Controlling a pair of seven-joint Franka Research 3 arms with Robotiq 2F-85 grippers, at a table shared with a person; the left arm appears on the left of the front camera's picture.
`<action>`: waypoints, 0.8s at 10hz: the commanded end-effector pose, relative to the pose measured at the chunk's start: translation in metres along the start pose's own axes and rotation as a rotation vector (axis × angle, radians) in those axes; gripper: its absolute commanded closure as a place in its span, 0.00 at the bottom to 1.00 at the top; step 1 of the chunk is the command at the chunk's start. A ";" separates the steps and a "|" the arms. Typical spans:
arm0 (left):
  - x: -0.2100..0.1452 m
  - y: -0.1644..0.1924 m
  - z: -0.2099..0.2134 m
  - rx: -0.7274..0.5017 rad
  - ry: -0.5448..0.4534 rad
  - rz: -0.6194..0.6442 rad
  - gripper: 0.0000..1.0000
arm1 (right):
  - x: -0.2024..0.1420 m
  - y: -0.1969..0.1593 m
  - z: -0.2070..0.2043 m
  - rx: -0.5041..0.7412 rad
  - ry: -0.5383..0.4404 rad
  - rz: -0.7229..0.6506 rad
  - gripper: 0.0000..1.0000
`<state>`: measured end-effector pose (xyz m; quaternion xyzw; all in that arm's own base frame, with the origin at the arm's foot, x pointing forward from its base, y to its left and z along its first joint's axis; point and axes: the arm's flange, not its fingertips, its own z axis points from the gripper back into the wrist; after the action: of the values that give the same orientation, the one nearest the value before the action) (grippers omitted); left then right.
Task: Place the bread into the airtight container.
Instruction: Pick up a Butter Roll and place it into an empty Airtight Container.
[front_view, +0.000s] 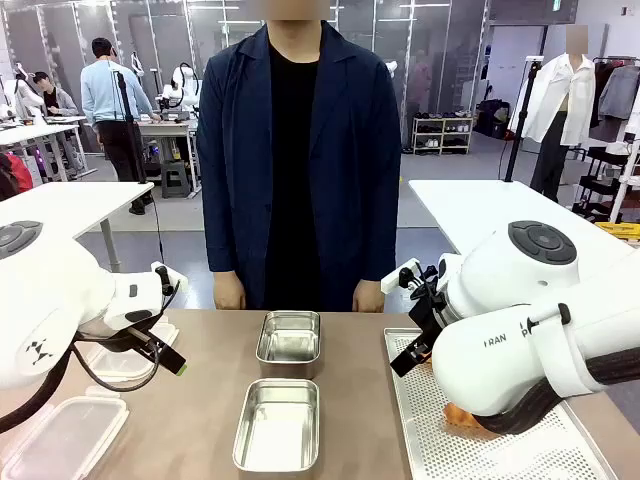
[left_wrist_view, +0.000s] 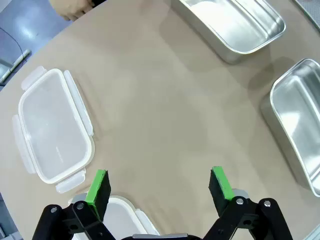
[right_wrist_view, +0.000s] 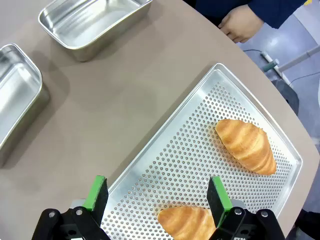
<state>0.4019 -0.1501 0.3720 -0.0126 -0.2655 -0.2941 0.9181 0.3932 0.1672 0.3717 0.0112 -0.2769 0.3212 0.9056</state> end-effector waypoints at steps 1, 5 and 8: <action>0.000 0.000 0.000 0.000 0.000 -0.001 0.00 | 0.000 0.000 0.000 0.000 0.000 0.000 0.00; 0.000 0.000 0.000 0.000 0.000 -0.001 0.00 | 0.000 0.000 0.000 0.000 0.000 0.000 0.00; 0.000 0.000 0.000 0.000 0.000 -0.001 0.00 | 0.000 0.000 0.000 0.000 0.000 0.000 0.00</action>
<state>0.4017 -0.1507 0.3720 -0.0125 -0.2655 -0.2947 0.9179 0.3931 0.1675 0.3717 0.0100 -0.2770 0.3236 0.9047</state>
